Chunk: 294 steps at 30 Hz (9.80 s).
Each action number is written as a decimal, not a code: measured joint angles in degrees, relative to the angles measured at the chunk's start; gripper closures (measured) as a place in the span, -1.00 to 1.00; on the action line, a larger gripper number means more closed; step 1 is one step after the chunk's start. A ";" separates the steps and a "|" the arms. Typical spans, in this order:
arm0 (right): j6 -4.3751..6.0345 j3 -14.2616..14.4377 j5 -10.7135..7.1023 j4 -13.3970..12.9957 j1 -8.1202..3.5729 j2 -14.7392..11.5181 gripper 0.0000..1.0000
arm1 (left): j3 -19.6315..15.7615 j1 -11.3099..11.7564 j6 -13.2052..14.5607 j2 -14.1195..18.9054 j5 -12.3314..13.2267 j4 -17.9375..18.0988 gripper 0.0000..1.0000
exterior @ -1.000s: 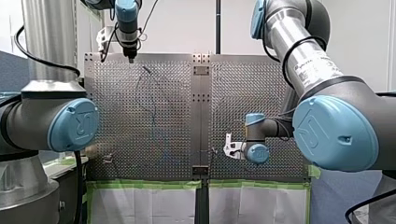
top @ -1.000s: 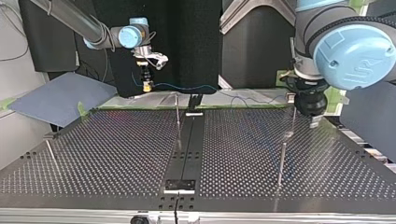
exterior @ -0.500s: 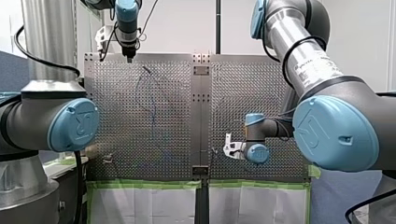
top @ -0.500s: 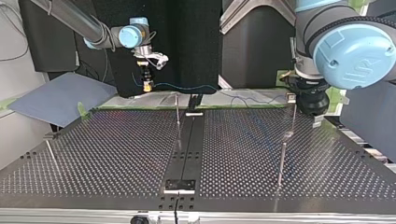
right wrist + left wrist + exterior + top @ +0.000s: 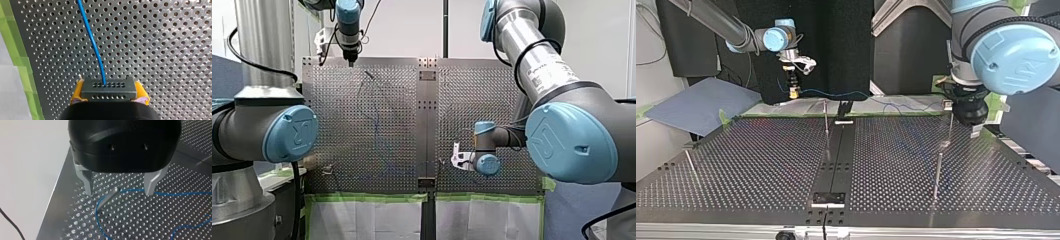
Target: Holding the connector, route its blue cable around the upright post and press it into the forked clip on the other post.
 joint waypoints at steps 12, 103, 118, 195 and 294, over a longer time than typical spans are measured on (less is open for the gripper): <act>-0.11 0.01 0.00 0.22 0.01 -0.01 1.00 | -1.25 -1.48 5.64 0.17 0.41 5.45 -1.00; -0.44 0.02 0.09 -0.27 0.26 0.00 1.00 | -9.05 -9.82 43.83 -16.01 -14.12 43.60 -1.00; -0.44 0.03 0.24 -0.42 0.26 0.08 1.00 | -7.57 -7.20 45.55 -19.39 -9.69 41.88 -1.00; -0.34 0.03 0.27 -0.76 0.07 0.26 1.00 | -8.86 -9.25 44.24 -37.15 -10.97 42.50 -1.00; 0.34 -2.67 -10.07 2.26 -2.24 0.35 1.00 | -8.06 -14.74 8.66 -48.30 21.78 55.66 -1.00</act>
